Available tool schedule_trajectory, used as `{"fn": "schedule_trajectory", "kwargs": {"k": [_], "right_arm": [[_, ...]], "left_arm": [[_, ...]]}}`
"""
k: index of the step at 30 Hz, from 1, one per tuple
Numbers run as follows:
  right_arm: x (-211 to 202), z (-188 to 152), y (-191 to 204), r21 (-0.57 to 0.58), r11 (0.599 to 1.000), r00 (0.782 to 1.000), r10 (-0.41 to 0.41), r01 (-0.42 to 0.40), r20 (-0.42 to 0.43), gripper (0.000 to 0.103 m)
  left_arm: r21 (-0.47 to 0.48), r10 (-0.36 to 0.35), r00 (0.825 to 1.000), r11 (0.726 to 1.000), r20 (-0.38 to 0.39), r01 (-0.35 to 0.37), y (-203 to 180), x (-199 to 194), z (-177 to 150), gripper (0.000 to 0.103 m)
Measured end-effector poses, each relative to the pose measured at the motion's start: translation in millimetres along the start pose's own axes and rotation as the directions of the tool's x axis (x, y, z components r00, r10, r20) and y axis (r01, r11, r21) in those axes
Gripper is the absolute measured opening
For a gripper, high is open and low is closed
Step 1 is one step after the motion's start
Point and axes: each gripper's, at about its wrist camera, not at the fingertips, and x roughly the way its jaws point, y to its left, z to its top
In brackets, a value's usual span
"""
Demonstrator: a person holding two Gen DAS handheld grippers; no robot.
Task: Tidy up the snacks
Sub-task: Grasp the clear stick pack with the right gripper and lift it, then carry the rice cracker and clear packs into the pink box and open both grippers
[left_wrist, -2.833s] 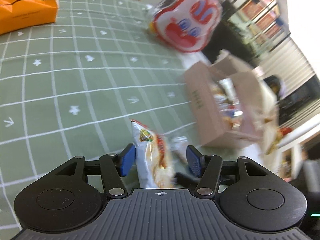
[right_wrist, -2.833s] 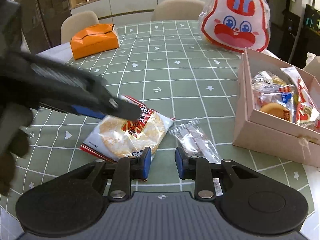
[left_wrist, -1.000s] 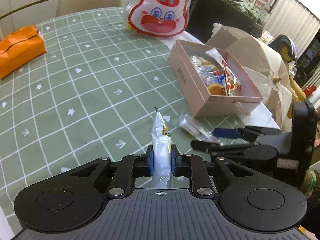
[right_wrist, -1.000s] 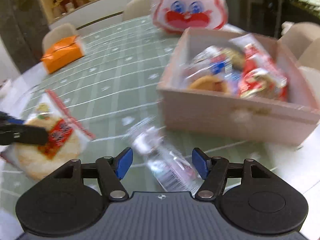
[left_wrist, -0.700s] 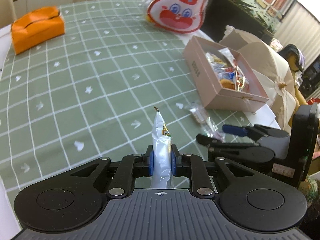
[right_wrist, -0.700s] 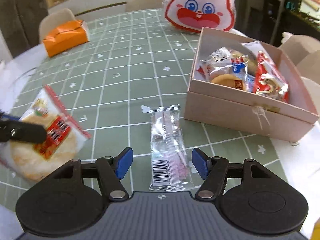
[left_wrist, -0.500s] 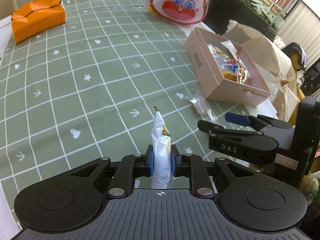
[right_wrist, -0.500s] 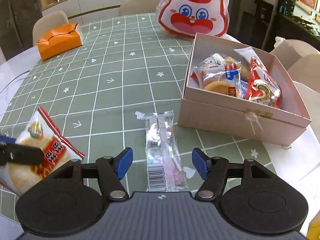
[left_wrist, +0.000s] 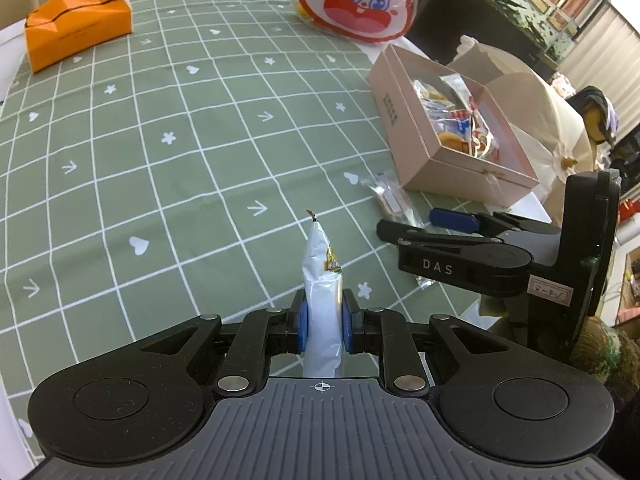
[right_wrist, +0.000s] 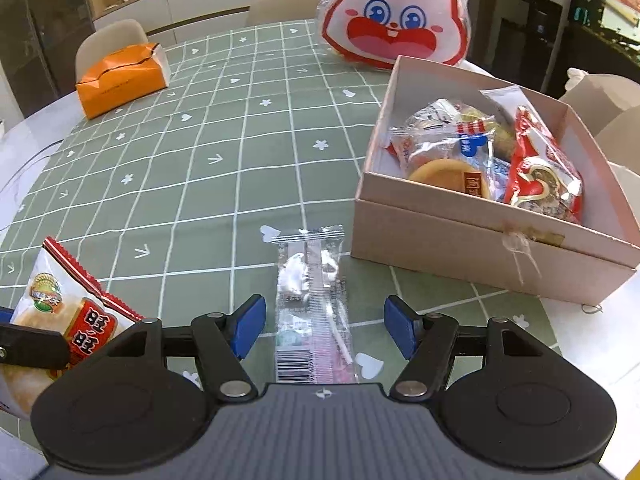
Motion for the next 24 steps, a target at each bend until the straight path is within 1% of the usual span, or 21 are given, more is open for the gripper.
{"fn": "schedule_trajectory", "kwargs": {"k": [3, 5, 7, 9, 12, 13, 14, 15, 16, 19, 24], "right_arm": [[-4, -4, 6, -0.025, 0.999, 0.999, 0.038, -0.038, -0.003, 0.066], [-6, -7, 14, -0.051, 0.998, 0.999, 0.046, -0.046, -0.005, 0.065], [-6, -8, 19, -0.066, 0.997, 1.000, 0.031, -0.031, -0.002, 0.064], [-2, -5, 22, -0.068, 0.998, 1.000, -0.003, 0.003, 0.010, 0.064], [9, 5, 20, -0.035, 0.999, 0.999, -0.037, 0.037, 0.017, 0.064], [12, 8, 20, -0.022, 0.999, 0.999, -0.041, 0.042, 0.020, 0.062], [13, 10, 19, -0.015, 0.999, 0.999, -0.050, 0.050, 0.023, 0.057], [13, 12, 19, -0.015, 0.998, 0.998, -0.056, 0.057, 0.023, 0.043], [12, 13, 20, -0.015, 0.998, 0.998, -0.054, 0.054, 0.017, 0.039], [-2, 7, 22, -0.009, 0.999, 0.999, -0.036, 0.036, 0.016, 0.037], [-45, -11, 23, -0.009, 0.999, 0.998, -0.047, 0.048, 0.047, 0.037]], "left_arm": [[-0.003, -0.014, 1.000, 1.000, 0.000, 0.014, 0, 0, -3, 0.020], [-0.004, -0.021, 1.000, 1.000, 0.001, 0.021, 0, -1, -5, 0.020], [0.002, -0.024, 1.000, 1.000, 0.001, 0.024, 0, -3, -7, 0.020], [0.009, -0.020, 1.000, 1.000, 0.000, 0.020, 1, -4, -8, 0.020], [0.025, -0.014, 1.000, 1.000, 0.003, 0.014, 0, -9, -11, 0.020], [0.032, -0.012, 1.000, 0.999, 0.006, 0.012, -1, -11, -12, 0.020], [0.040, -0.012, 1.000, 0.999, 0.008, 0.012, -2, -13, -13, 0.020], [0.049, -0.013, 1.000, 0.999, 0.011, 0.013, -3, -16, -14, 0.020], [0.059, -0.017, 1.000, 0.998, 0.013, 0.017, -5, -18, -15, 0.020], [0.091, -0.034, 0.999, 0.995, 0.015, 0.033, -9, -22, -17, 0.020], [0.163, -0.071, 0.997, 0.984, -0.003, 0.070, -22, -21, -19, 0.020]]}}
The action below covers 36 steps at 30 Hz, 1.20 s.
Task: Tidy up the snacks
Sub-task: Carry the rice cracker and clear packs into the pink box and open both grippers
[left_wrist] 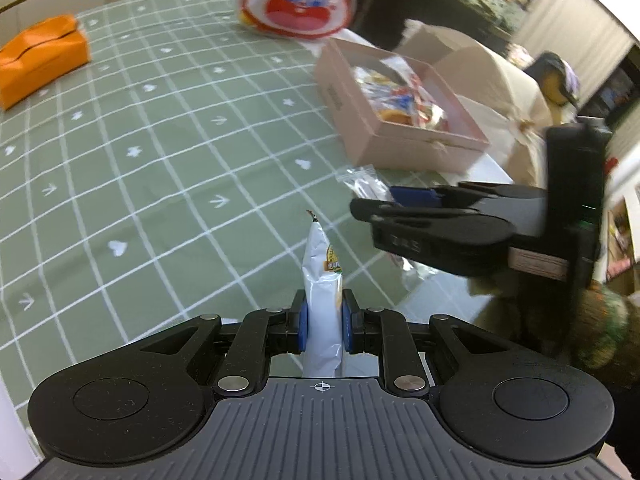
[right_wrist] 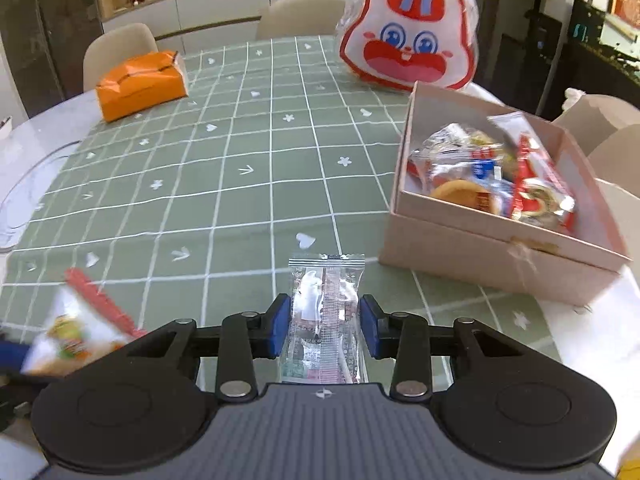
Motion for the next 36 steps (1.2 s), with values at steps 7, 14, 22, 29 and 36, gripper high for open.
{"fn": "schedule_trajectory", "kwargs": {"k": [7, 14, 22, 29, 36], "right_arm": [[-71, -25, -27, 0.098, 0.992, 0.995, -0.087, 0.081, 0.058, 0.037], [-132, -19, -58, 0.165, 0.972, 0.970, -0.193, 0.168, 0.149, 0.037], [-169, 38, -102, 0.186, 0.959, 0.918, -0.263, 0.215, 0.297, 0.037], [-126, 62, -150, 0.174, 0.964, 0.930, -0.245, 0.202, 0.275, 0.037], [-55, 82, -187, 0.178, 0.972, 0.964, -0.187, 0.153, 0.188, 0.037]], "left_arm": [[0.132, -0.084, 0.996, 0.987, -0.025, 0.086, -34, 7, 2, 0.020], [0.175, -0.194, 0.981, 0.966, 0.003, 0.190, -59, 10, 35, 0.020], [0.074, -0.271, 0.938, 0.962, 0.218, 0.261, -61, 19, 154, 0.020], [-0.158, -0.343, 0.915, 0.912, 0.211, 0.378, -44, 135, 231, 0.022], [-0.224, -0.128, 0.946, 0.954, 0.299, 0.200, -9, 155, 225, 0.023]]}}
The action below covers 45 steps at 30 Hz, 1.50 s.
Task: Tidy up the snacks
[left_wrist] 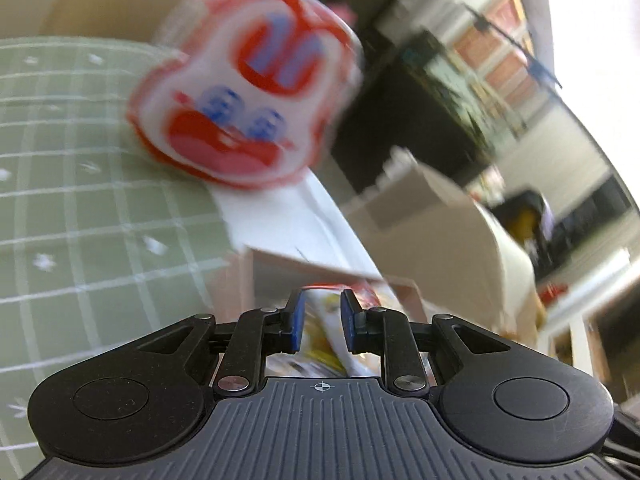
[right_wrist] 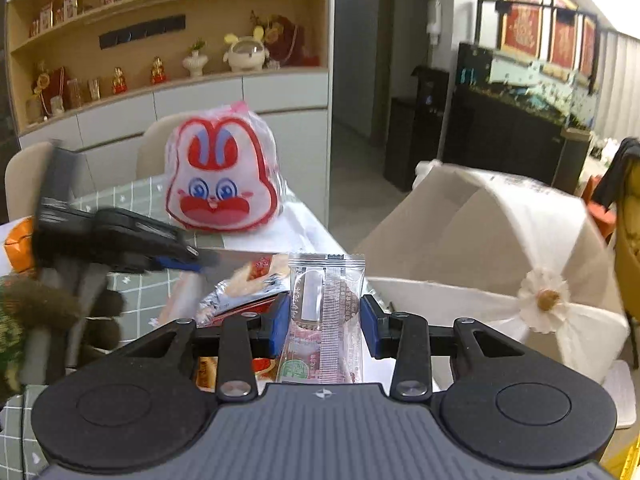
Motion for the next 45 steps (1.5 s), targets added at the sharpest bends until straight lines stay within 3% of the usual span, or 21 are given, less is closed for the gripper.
{"fn": "schedule_trajectory", "kwargs": {"k": [6, 9, 12, 17, 21, 27, 30, 33, 35, 37, 40, 43, 45], "right_arm": [[77, 17, 17, 0.089, 0.992, 0.992, 0.097, -0.090, -0.082, 0.037], [106, 20, 36, 0.092, 0.989, 0.988, 0.125, -0.117, -0.094, 0.041], [117, 14, 51, 0.076, 0.993, 0.989, 0.096, -0.088, -0.109, 0.043], [75, -16, 56, 0.125, 0.992, 0.999, 0.035, -0.031, -0.034, 0.056], [29, -58, 68, 0.173, 0.984, 0.999, -0.051, 0.053, -0.011, 0.067], [-5, -142, 105, 0.244, 0.961, 0.989, -0.107, 0.129, -0.102, 0.071], [-7, -175, 124, 0.310, 0.942, 0.982, -0.079, 0.129, -0.171, 0.071], [-15, -190, 154, 0.242, 0.954, 0.980, -0.148, 0.177, -0.131, 0.075], [-14, -194, 165, 0.213, 0.961, 0.980, -0.151, 0.176, -0.129, 0.079], [-14, -198, 170, 0.182, 0.958, 0.971, -0.203, 0.224, -0.125, 0.081], [-15, -203, 160, 0.219, 0.929, 0.952, -0.270, 0.297, -0.147, 0.100], [-18, -210, 147, 0.251, 0.915, 0.948, -0.292, 0.316, -0.129, 0.103], [-21, -212, 142, 0.241, 0.920, 0.950, -0.285, 0.308, -0.124, 0.103]], "left_arm": [[0.077, 0.113, 0.986, 0.989, 0.120, -0.123, 7, -53, -21, 0.023], [0.101, 0.146, 0.981, 0.982, 0.126, -0.159, 9, -77, -37, 0.023], [0.164, 0.201, 0.975, 0.963, 0.097, -0.215, 10, -94, -60, 0.023], [0.255, 0.203, 0.979, 0.946, 0.020, -0.201, 24, -113, -108, 0.023], [0.310, 0.196, 0.981, 0.933, -0.011, -0.183, 37, -126, -144, 0.023], [0.401, 0.221, 0.975, 0.893, 0.005, -0.204, 55, -153, -181, 0.023], [0.438, 0.218, 0.976, 0.876, 0.016, -0.203, 63, -165, -189, 0.023], [0.459, 0.206, 0.979, 0.870, -0.001, -0.183, 67, -159, -193, 0.023], [0.492, 0.189, 0.982, 0.853, 0.021, -0.175, 65, -156, -200, 0.024], [0.522, 0.176, 0.984, 0.837, 0.026, -0.163, 58, -152, -204, 0.025], [0.535, 0.155, 0.988, 0.832, 0.023, -0.143, 53, -147, -206, 0.027], [0.547, 0.129, 0.991, 0.829, 0.019, -0.118, 46, -141, -210, 0.030], [0.571, 0.128, 0.991, 0.811, 0.040, -0.128, 41, -139, -216, 0.030]]}}
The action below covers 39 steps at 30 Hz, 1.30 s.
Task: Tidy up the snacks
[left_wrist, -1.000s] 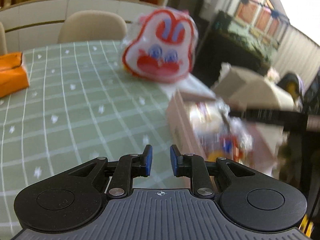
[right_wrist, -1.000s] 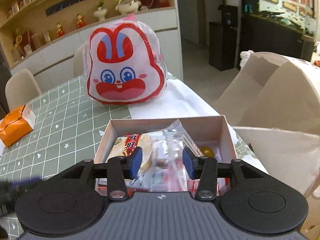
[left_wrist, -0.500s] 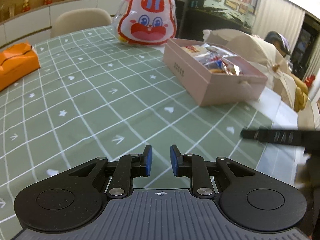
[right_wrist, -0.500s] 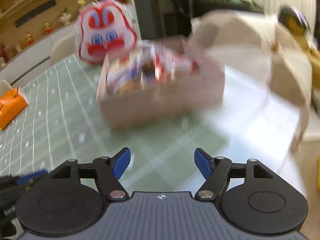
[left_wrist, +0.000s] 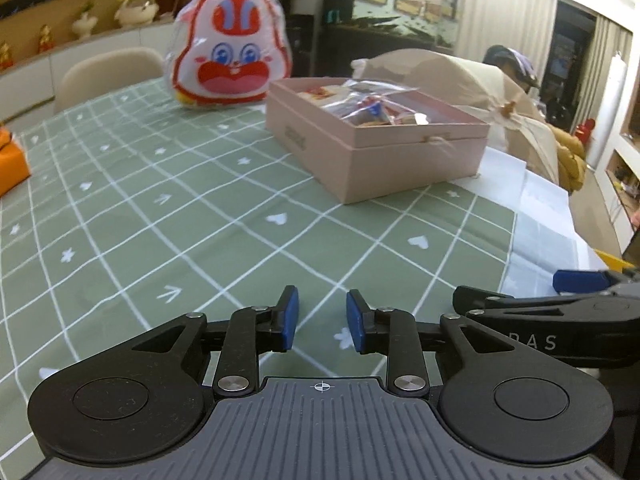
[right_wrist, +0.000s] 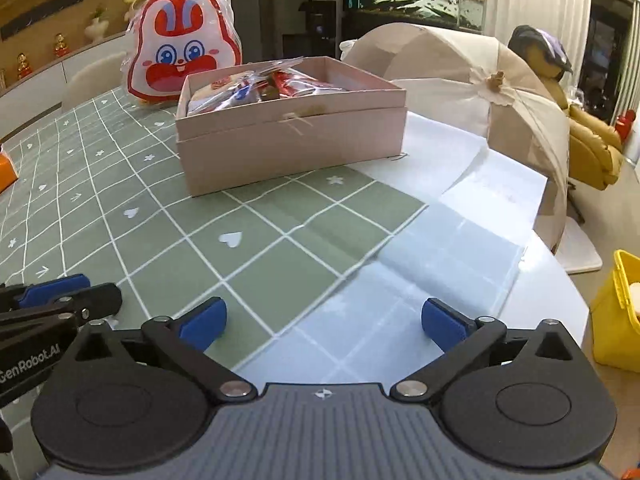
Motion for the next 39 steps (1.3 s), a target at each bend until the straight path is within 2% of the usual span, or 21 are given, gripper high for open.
{"fn": "schedule_trajectory", "kwargs": {"k": [4, 7, 10, 39], "right_arm": [[0.7, -2.0, -6.0, -0.011, 1.000, 1.000, 0.013, -0.013, 0.020, 0.103], [1.2, -3.1, -7.6, -0.001, 1.000, 0.999, 0.003, -0.003, 0.035, 0.103], [-0.7, -6.7, -7.6, -0.003, 1.000, 0.998, 0.004, -0.004, 0.057, 0.103], [-0.2, -8.6, -8.1, -0.004, 1.000, 0.997, 0.007, -0.006, 0.075, 0.103]], "left_arm": [[0.061, 0.044, 0.999, 0.997, 0.028, -0.046, -13.7, -1.0, -6.0, 0.030], [0.006, 0.045, 0.999, 0.999, 0.026, -0.045, -10.4, -1.0, -5.2, 0.030], [0.022, 0.062, 0.998, 0.998, 0.026, -0.062, -13.7, -0.6, -4.6, 0.030], [0.016, 0.062, 0.998, 0.998, 0.028, -0.063, -13.2, -0.8, -5.1, 0.030]]}}
